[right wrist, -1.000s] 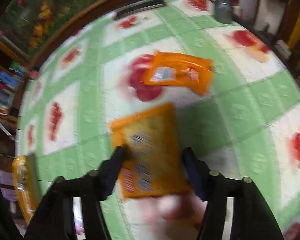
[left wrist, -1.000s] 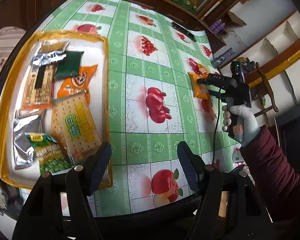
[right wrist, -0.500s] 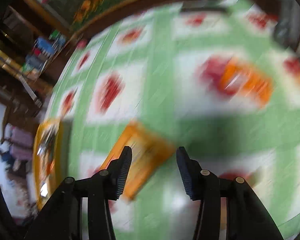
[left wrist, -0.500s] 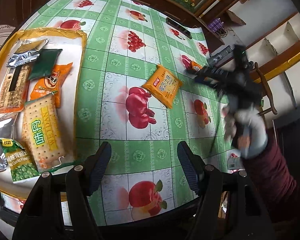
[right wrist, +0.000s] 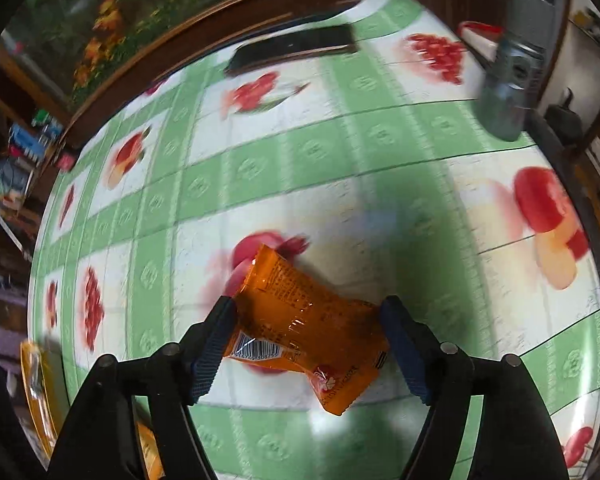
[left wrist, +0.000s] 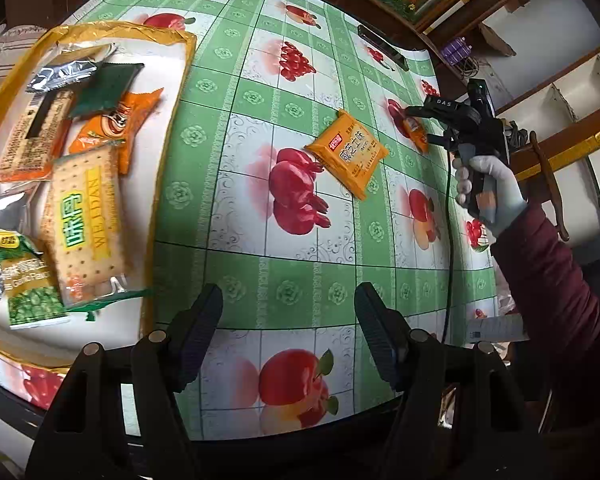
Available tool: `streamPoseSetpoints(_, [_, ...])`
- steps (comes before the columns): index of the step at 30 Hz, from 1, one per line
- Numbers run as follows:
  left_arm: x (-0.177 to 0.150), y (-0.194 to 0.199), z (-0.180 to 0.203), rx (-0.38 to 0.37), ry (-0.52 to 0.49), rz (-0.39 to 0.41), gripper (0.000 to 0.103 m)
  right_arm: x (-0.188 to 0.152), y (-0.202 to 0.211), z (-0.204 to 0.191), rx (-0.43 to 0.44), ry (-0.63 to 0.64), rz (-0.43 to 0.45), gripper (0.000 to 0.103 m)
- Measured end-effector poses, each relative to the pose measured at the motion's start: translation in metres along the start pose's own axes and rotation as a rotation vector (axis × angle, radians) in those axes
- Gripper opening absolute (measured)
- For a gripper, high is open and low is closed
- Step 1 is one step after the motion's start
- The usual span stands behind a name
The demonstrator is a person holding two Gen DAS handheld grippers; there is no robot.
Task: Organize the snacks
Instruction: 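Move both grippers back toward the yellow Biscuits pack and small orange bag, then grasp the yellow Biscuits pack with the left gripper while the right gripper grasps the small orange bag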
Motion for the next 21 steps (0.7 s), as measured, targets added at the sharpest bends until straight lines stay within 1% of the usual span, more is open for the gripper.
streamPoseSetpoints(4, [0.003, -0.005, 0.013, -0.019, -0.019, -0.001, 0.068, -0.02, 0.0, -0.019, -0.011, 0.067, -0.013, 0.083])
streamPoseSetpoints(6, [0.005, -0.008, 0.022, -0.029, -0.041, -0.003, 0.068, -0.033, 0.003, -0.028, -0.001, 0.092, -0.016, 0.086])
streamPoseSetpoints(7, [0.006, -0.009, 0.025, -0.032, -0.047, -0.005, 0.068, -0.038, 0.004, -0.033, 0.013, 0.102, -0.024, 0.087])
streamPoseSetpoints(10, [0.006, -0.014, 0.032, -0.04, -0.064, -0.02, 0.068, -0.053, 0.008, -0.042, 0.012, 0.144, -0.04, 0.088])
streamPoseSetpoints(14, [0.008, -0.02, 0.037, -0.044, -0.081, -0.031, 0.068, -0.079, 0.016, -0.047, -0.024, 0.197, -0.041, 0.088])
streamPoseSetpoints(15, [0.01, -0.022, 0.039, -0.044, -0.089, -0.033, 0.068, -0.085, 0.017, -0.046, -0.037, 0.203, -0.036, 0.086])
streamPoseSetpoints(16, [0.013, -0.023, 0.04, -0.04, -0.101, -0.033, 0.068, -0.091, 0.02, -0.044, -0.053, 0.204, -0.027, 0.082])
streamPoseSetpoints(17, [0.015, -0.025, 0.041, -0.036, -0.11, -0.032, 0.068, -0.095, 0.023, -0.042, -0.074, 0.202, -0.009, 0.066])
streamPoseSetpoints(18, [0.02, -0.027, 0.043, -0.029, -0.123, -0.03, 0.068, -0.097, 0.026, -0.039, -0.095, 0.203, 0.005, 0.041])
streamPoseSetpoints(19, [0.025, -0.029, 0.045, -0.024, -0.135, -0.027, 0.068, -0.102, 0.031, -0.036, -0.097, 0.193, 0.013, 0.03])
streamPoseSetpoints(20, [0.031, -0.032, 0.048, -0.018, -0.149, -0.023, 0.068, -0.106, 0.035, -0.033, -0.073, 0.167, 0.004, 0.02])
streamPoseSetpoints(21, [0.04, -0.037, 0.052, -0.01, -0.171, -0.018, 0.068, -0.11, 0.038, -0.029, -0.046, 0.133, -0.006, 0.012])
Point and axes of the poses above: each gripper's, at about its wrist camera, not at the fingertips, and y roughly against the way its jaws point, z to its right, x to its top, the point moved 8 cm from there along -y, roughly the way its jaws point, and after that the axes turned 4 degrees about z, right-handed, at the moved point
